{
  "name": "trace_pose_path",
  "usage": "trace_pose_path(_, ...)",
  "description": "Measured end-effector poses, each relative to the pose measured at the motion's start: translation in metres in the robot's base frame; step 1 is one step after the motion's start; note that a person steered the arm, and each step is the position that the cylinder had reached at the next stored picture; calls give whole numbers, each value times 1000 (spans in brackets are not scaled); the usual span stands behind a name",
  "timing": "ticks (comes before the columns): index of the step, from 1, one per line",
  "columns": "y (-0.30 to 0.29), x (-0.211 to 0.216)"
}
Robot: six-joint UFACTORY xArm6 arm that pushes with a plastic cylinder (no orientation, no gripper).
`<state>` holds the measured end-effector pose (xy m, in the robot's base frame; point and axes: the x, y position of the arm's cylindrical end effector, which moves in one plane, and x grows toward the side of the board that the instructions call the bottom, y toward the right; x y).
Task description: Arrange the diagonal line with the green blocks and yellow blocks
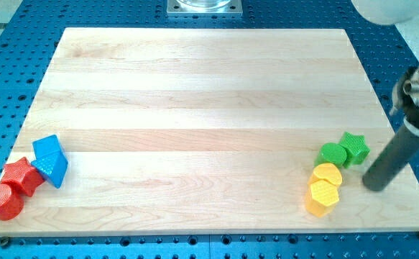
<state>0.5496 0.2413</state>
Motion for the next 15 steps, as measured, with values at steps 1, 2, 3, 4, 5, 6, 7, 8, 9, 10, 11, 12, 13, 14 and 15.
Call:
trace_pose_path(1, -1, -20)
trace_pose_path(2, -24, -28)
trace_pose_path(3, -39, -31)
trace_pose_path(4, 8, -36)
trace_pose_path(5, 24, -25)
trace_pose_path(6, 38, 17)
trace_pose_path(7, 18, 66)
trace_pose_path(8, 0, 69)
trace_pose_path(9, -9, 69)
trace_pose_path(10, -36, 69)
trace_pose_path(11, -57, 68)
trace_pose_path(12, -91, 69)
trace_pose_path(13, -120, 69)
trace_pose_path(14, -136, 69)
trace_pose_path(15, -139, 69)
